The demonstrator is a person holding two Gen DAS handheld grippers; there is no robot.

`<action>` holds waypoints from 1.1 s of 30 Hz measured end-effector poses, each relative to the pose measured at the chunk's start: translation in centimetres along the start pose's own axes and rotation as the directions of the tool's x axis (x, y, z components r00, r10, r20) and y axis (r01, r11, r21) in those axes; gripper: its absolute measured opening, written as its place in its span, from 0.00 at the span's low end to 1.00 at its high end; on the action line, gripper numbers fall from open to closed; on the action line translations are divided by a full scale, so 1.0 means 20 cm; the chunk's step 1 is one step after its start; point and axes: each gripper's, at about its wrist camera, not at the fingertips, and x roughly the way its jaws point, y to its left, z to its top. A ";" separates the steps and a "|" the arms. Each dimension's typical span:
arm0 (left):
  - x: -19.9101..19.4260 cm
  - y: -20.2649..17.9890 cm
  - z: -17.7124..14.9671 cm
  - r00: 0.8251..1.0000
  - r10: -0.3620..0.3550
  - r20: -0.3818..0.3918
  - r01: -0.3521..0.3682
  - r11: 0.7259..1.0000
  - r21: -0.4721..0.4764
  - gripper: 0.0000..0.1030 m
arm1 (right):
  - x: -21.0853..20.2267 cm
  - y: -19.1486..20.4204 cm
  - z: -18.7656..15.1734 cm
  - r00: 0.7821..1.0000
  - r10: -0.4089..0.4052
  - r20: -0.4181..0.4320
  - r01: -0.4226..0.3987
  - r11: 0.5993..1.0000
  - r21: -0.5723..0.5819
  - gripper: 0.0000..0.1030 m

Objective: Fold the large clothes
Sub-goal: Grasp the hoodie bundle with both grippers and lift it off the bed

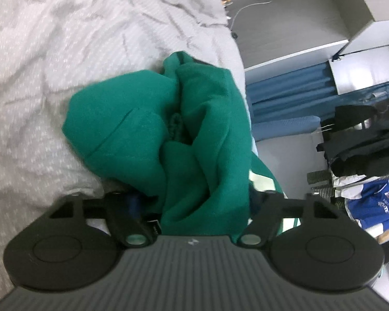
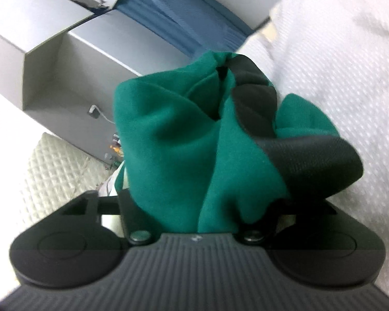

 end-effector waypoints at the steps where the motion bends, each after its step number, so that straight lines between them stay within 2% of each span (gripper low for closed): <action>1: -0.01 0.00 0.00 1.000 -0.004 0.004 0.004 1.000 0.012 0.63 | -0.01 0.01 0.00 1.000 0.008 0.007 -0.008 1.000 -0.012 0.52; 4: -0.05 -0.01 0.00 1.000 -0.025 0.015 0.025 0.999 0.039 0.54 | -0.06 0.05 0.00 0.999 0.043 0.027 -0.041 0.998 -0.044 0.47; 7: -0.09 -0.03 -0.01 0.998 -0.049 0.026 0.047 0.997 0.068 0.51 | -0.13 0.11 -0.01 0.996 0.076 0.044 -0.071 0.993 -0.090 0.45; 12: -0.23 -0.03 0.00 0.989 -0.143 0.033 0.140 0.988 0.061 0.50 | -0.32 0.22 -0.03 0.988 0.135 0.072 -0.122 0.979 -0.160 0.45; 20: -0.51 -0.17 -0.11 0.965 -0.263 0.014 0.259 0.956 0.142 0.49 | -0.71 0.36 -0.01 0.970 0.216 0.111 -0.188 0.957 -0.223 0.45; 23: -0.58 -0.28 -0.15 0.952 -0.306 0.006 0.301 0.940 0.159 0.49 | -0.86 0.41 0.06 0.958 0.250 0.137 -0.213 0.948 -0.238 0.45; 28: -0.63 -0.58 -0.22 0.931 -0.366 -0.001 0.358 0.909 0.213 0.49 | -1.04 0.48 0.26 0.937 0.295 0.185 -0.235 0.928 -0.290 0.45; 33: -0.52 -0.97 -0.30 0.918 -0.396 -0.026 0.387 0.879 0.278 0.50 | -1.13 0.45 0.55 0.922 0.312 0.229 -0.234 0.921 -0.311 0.45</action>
